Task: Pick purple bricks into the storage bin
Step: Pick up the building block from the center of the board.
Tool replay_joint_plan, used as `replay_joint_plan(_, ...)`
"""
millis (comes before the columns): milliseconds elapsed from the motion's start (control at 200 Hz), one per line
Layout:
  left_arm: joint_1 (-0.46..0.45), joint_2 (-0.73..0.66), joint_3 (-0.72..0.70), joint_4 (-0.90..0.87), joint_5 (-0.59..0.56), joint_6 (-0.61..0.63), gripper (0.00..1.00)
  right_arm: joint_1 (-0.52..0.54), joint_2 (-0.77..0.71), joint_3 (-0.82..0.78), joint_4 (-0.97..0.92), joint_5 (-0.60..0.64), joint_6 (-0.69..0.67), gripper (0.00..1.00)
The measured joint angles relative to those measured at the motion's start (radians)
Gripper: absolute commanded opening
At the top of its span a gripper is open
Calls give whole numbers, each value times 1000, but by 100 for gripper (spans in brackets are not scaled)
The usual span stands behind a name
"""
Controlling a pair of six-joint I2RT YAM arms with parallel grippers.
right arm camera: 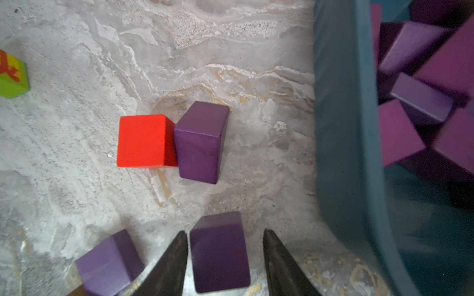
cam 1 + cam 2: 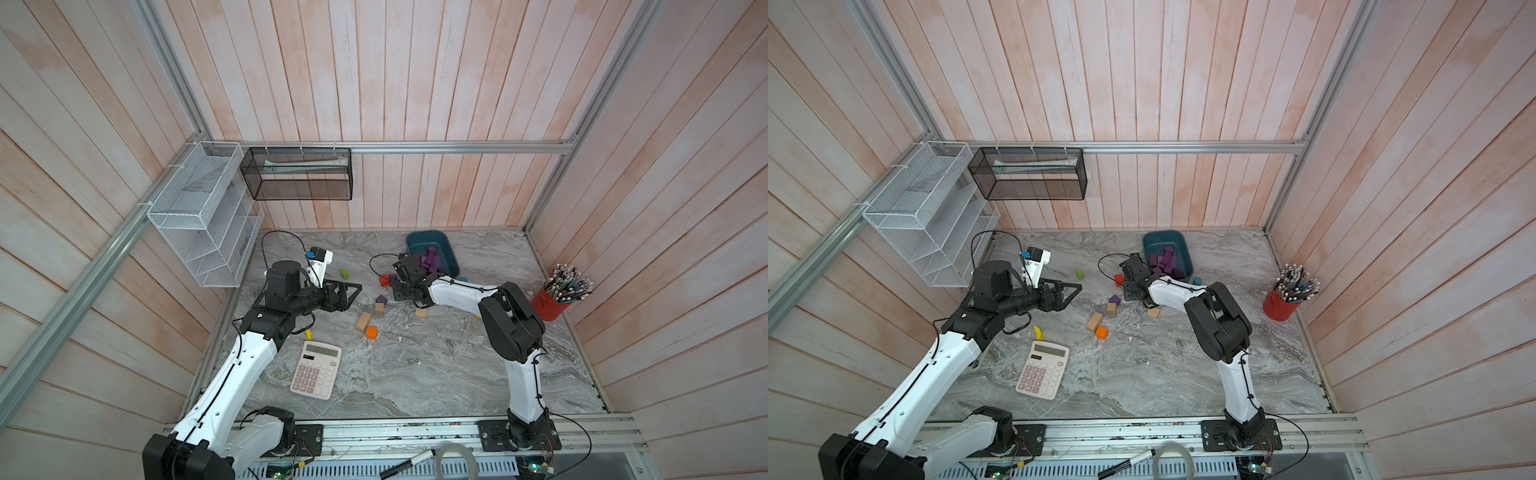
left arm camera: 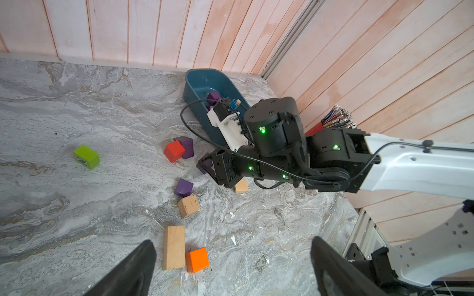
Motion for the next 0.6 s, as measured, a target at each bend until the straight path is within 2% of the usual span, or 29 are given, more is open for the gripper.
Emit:
replay_joint_plan(195,1,0,0,6,4,-3,95,0,27,24,-3,6,-8,46)
replay_joint_plan(305,2,0,0,6,3,-4,95,0,38,39,-7,6,-16,41)
replay_joint_plan(375,2,0,0,6,3,-5,95,0,39,40,-8,5,-20,35)
replay_joint_plan(600,6,0,0,5,3,-7,95,3,39,51,-24,6,-24,29)
